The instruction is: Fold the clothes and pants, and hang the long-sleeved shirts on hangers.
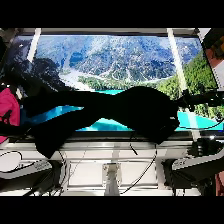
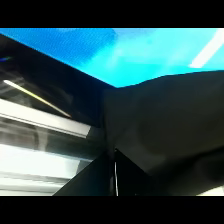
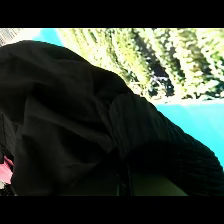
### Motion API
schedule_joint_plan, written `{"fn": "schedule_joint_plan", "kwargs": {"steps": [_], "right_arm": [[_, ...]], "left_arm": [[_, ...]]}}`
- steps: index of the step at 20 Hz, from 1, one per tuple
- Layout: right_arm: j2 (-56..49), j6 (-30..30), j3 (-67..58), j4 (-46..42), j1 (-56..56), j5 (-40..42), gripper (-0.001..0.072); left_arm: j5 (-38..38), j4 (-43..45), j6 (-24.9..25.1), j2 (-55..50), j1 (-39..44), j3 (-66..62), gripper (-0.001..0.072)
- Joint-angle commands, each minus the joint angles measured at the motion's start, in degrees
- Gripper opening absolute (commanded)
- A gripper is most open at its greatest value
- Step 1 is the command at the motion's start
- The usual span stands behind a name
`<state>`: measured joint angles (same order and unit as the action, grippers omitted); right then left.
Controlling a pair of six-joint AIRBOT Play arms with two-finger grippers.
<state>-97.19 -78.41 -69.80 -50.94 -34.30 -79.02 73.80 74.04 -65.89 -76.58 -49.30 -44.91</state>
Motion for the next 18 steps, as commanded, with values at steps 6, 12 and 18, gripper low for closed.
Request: {"fn": "schedule_joint_plan", "kwargs": {"steps": [6,12,18], "right_arm": [[0.04,0.02,-0.52,4.87,-0.33,0.98,0.0011],[0.07,-1.99,-9.03,5.64,-0.35,4.28,0.0011],[0.04,-11.67,-10.91,3.78,-0.28,15.74,0.0011]], "left_arm": [[0.57,-35.52,11.91,16.68,0.24,-0.66,0.0003],[-4.85,-57.53,11.91,21.27,3.21,-1.14,0.0003],[-35.60,-58.25,10.19,17.09,12.81,-1.03,0.0005]]}}
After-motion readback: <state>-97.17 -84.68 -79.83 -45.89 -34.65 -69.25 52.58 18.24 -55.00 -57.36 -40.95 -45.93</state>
